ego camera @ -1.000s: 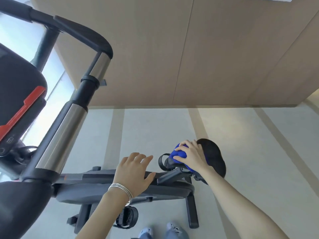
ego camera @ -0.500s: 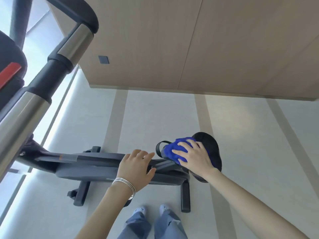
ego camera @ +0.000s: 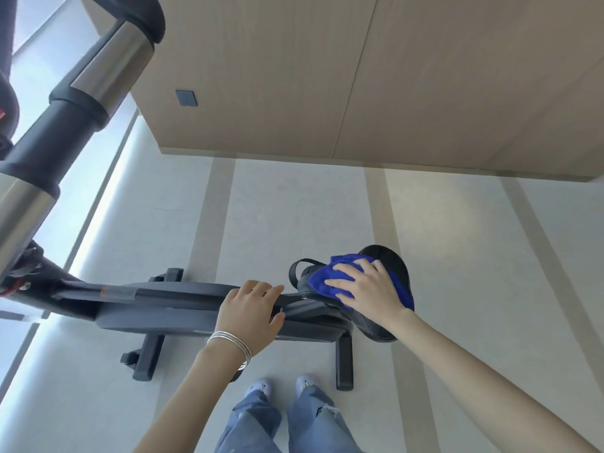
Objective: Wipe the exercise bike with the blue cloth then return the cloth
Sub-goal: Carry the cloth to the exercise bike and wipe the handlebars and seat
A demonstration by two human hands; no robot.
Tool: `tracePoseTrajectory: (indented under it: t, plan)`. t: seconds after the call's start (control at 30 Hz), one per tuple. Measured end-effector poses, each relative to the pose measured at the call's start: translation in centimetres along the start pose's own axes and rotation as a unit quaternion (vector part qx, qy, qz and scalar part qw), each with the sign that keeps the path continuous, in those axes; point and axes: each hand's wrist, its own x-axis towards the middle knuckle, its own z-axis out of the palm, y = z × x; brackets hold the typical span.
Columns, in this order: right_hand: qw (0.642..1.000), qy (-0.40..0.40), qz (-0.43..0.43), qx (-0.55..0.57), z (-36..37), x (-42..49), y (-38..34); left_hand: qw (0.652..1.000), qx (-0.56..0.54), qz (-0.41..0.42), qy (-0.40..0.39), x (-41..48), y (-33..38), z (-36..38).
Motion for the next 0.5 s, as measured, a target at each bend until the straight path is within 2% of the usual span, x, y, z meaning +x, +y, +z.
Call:
tracePoseTrajectory:
  t: [0.1, 0.2, 0.4, 0.5]
  plan:
    - [0.998, -0.026, 0.056, 0.011, -0.7, 1.5, -0.5, 1.000, -0.007, 0.000, 0.001, 0.4, 0.1, -0.4]
    - [0.996, -0.055, 0.067, 0.028, -0.4, 3.2, -1.7, 1.000, -0.015, 0.003, -0.010, 1.2, 0.9, -0.6]
    - [0.999, 0.011, -0.024, -0.028, -0.1, -1.9, 0.9, 0.999, -0.026, 0.018, -0.024, 3.9, 1.9, 0.8]
    - [0.999, 0.018, -0.004, -0.044, -0.1, -4.7, 4.2, 0.998, -0.041, 0.015, -0.042, 5.4, 2.0, 2.2]
